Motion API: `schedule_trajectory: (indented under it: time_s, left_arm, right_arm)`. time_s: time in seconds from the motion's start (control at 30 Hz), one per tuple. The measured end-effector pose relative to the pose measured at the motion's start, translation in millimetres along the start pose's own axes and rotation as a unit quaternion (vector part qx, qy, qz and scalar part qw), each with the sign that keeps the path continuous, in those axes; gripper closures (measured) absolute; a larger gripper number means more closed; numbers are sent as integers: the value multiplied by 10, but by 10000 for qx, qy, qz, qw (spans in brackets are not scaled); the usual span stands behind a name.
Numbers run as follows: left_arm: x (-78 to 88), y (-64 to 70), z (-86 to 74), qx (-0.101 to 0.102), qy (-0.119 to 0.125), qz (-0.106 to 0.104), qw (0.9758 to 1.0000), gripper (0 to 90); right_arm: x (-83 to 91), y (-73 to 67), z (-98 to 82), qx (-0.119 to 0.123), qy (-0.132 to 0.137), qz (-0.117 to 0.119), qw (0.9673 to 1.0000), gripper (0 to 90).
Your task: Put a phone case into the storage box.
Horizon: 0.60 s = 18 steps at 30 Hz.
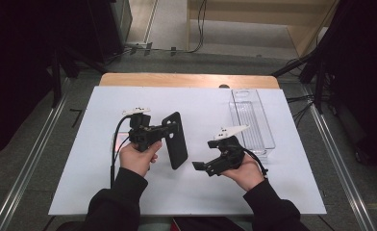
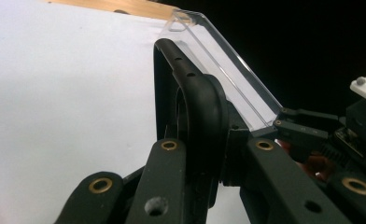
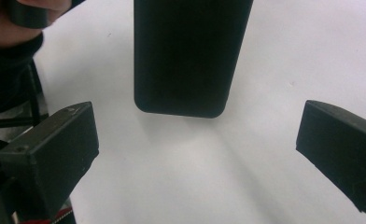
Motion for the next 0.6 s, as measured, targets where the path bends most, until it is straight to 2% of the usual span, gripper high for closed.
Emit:
schedule_trajectory:
  time_s: [0.13, 0.27, 0.47, 0.6]
  left_arm:
    - [-18, 29, -30, -211, -6, -10, 9998, 829]
    - [-24, 38, -58, -446, 41, -20, 9990, 829]
    - [-68, 73, -96, -547, 16, -92, 9985, 830]
    - [-94, 125, -122, -723, 59, -102, 9973, 830]
  right_arm:
    - [43, 19, -37, 33, 11, 58, 10000, 0]
    - [77, 34, -105, 257, -23, 35, 9997, 0]
    - [101, 75, -157, 235, 26, -44, 9997, 0]
    - [82, 74, -125, 228, 132, -87, 9996, 0]
Point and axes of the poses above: each handheld gripper's, and its own axes: x roughly backward along the jaws, z roughly out of its top, y roughly to its right, the point moved 2 cm from there along -x, roughly forward along the jaws, and after that the axes turned 11 degrees about -z, right-handed, at the moved point
